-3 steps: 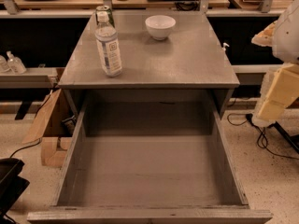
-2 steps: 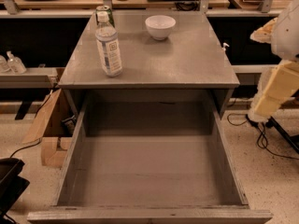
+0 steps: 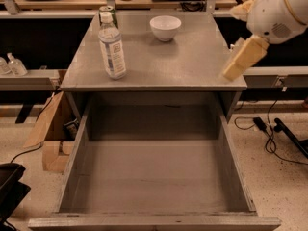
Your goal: Place blue plastic bottle into top drawer
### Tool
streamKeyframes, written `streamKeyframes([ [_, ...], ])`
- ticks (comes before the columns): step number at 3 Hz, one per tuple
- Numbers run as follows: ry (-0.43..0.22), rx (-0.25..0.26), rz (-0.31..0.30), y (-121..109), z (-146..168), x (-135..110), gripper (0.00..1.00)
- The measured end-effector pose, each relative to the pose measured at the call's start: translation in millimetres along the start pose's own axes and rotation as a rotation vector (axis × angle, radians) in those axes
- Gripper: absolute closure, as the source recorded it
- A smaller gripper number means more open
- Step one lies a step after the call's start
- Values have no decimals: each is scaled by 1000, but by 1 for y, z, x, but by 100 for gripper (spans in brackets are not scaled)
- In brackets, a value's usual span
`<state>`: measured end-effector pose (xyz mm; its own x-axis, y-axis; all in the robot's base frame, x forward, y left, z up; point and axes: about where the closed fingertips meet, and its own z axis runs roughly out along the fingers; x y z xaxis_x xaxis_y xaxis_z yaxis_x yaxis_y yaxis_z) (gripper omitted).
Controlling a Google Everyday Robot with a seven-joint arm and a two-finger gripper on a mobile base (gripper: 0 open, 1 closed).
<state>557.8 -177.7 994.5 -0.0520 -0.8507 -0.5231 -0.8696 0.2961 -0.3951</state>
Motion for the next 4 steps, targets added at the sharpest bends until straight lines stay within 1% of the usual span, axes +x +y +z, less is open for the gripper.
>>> streamKeyframes([
  [1,-247,52,35,-49,25,-36,0],
  [2,-470,89,126,-72,42,-62,0],
  [3,-535,101,153,-78,46,-75,0],
  [4,-549,98,165,-77,53,-75,0],
])
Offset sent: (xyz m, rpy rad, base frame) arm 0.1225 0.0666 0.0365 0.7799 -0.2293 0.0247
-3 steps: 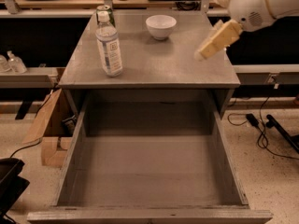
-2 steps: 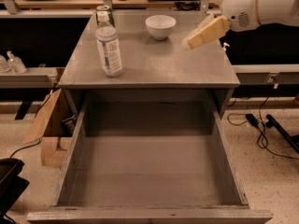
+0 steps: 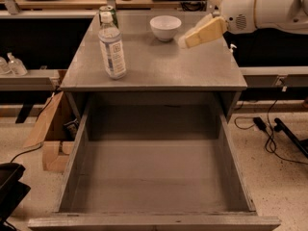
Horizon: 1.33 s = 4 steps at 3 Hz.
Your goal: Place blue plastic bottle into top drawer
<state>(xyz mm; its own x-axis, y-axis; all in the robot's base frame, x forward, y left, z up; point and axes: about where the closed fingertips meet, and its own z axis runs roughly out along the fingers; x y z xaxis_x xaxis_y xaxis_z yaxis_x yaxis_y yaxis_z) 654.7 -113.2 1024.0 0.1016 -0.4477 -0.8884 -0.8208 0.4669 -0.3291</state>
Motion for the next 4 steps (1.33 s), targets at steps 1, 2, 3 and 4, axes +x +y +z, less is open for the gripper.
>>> streamKeyframes([
  [1,-52,-54,30,-2,44,7,0],
  [2,-108,-121,86,-4,106,21,0],
  [3,-169,-177,147,9,149,27,0],
  [4,-249,-257,194,38,183,22,0],
])
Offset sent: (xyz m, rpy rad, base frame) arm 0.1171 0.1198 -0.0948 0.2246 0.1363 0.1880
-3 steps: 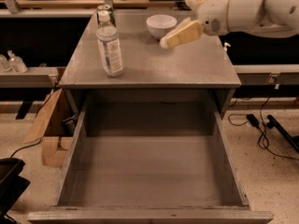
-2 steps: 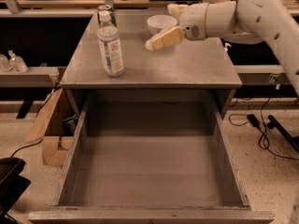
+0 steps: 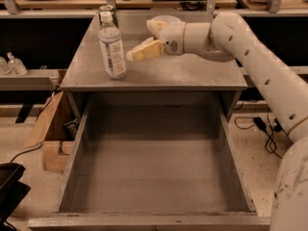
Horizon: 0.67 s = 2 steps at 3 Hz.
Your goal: Place blue plastic bottle into top drawer
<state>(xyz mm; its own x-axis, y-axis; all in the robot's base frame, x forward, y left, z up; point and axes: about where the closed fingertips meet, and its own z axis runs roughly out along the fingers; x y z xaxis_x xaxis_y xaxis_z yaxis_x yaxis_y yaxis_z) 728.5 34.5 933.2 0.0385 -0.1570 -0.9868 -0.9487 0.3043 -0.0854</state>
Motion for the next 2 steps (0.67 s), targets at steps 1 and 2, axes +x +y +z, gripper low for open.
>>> streamKeyframes([
  [1,-61,-91,21,23,41,-1,0],
  [2,-105,-148,19,40,73,-9,18],
])
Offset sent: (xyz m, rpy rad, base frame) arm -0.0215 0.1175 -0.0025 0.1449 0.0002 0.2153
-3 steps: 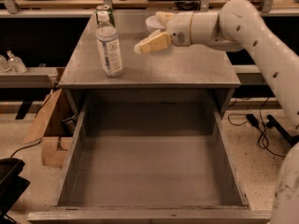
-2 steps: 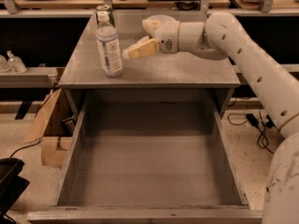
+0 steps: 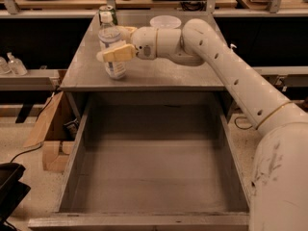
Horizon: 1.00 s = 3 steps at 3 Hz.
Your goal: Place blue plastic bottle into top drawer
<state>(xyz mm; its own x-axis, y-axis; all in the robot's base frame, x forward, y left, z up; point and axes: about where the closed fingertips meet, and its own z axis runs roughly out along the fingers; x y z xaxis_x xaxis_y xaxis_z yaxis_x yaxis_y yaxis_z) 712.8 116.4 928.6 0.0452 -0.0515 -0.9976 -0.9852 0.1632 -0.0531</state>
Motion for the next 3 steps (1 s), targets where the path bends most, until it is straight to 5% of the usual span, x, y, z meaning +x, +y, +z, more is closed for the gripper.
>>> streamKeyframes([
  [1,-19,-43,-35,12,23,-11,42],
  [3,23,-26,-112,21,28,-28,88],
])
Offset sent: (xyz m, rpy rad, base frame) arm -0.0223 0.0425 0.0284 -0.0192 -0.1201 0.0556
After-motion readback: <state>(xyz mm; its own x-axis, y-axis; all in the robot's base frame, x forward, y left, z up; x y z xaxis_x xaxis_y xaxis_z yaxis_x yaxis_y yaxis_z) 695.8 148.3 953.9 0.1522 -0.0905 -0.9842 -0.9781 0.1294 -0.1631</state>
